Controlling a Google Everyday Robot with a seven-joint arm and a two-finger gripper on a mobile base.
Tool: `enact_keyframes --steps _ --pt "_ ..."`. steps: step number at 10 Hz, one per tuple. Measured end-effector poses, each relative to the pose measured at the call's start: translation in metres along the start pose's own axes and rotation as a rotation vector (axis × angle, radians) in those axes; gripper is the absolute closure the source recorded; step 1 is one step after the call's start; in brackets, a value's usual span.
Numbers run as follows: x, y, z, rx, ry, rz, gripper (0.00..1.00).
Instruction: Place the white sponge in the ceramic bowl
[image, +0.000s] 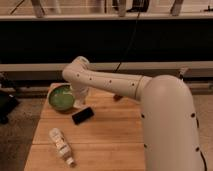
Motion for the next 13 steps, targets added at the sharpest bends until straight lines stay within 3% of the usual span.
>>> enact_keyframes --steps 5,8,9,13 --pt "0.02 -0.046 0.019 0.056 -0.006 -0.017 0.98" --pt "0.036 -0.061 0.023 0.09 0.002 -0.006 0.7" --pt "0.036 -0.066 0.024 0.108 -0.002 -0.008 0.56" --pt "0.022 -0.09 0.029 0.142 -0.005 -0.041 0.22"
